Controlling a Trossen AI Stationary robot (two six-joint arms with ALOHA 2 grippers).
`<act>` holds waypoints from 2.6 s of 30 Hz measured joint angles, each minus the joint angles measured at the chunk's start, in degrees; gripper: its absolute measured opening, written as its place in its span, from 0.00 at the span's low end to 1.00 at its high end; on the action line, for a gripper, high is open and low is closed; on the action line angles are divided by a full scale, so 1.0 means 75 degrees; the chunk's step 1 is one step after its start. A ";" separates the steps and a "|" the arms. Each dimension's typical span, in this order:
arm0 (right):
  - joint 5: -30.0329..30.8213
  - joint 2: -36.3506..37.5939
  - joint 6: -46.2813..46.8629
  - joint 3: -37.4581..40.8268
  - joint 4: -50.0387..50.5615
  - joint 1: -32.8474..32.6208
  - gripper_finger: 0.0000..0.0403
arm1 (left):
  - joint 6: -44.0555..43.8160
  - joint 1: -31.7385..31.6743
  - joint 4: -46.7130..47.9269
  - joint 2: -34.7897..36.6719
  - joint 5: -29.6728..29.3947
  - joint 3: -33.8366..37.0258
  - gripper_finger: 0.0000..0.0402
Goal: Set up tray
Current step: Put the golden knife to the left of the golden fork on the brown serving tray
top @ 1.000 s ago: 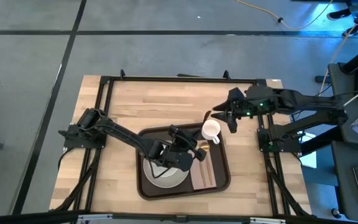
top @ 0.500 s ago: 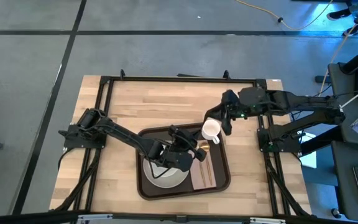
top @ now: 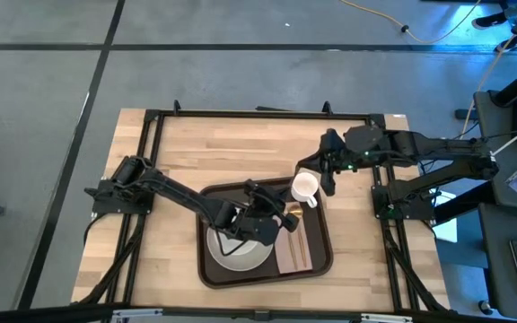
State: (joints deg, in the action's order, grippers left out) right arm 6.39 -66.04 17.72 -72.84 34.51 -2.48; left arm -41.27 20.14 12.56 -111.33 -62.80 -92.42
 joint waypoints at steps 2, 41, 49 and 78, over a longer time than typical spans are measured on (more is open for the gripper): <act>-0.0033 0.0000 0.0009 0.0000 0.0285 0.0000 0.00 | 0.0017 0.0000 0.0005 0.0011 0.0184 0.0000 0.01; -0.4521 -0.1089 0.2778 0.4479 -0.5989 -0.0271 0.00 | 0.0203 -0.0005 0.1145 0.1107 0.0746 0.0000 0.08; -0.4773 -0.1739 0.2611 0.4476 -0.6325 -0.0221 0.00 | 0.0185 -0.0225 0.1157 0.1107 0.1347 0.0000 0.08; -0.5351 -0.2718 0.2390 0.4030 -0.6635 0.0378 0.00 | 0.0200 -0.0365 0.1436 0.1107 0.1620 0.0000 0.08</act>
State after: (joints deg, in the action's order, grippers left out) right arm -33.74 -86.42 35.64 -42.61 -15.26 0.36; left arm -39.77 17.41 23.33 -103.02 -50.66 -92.42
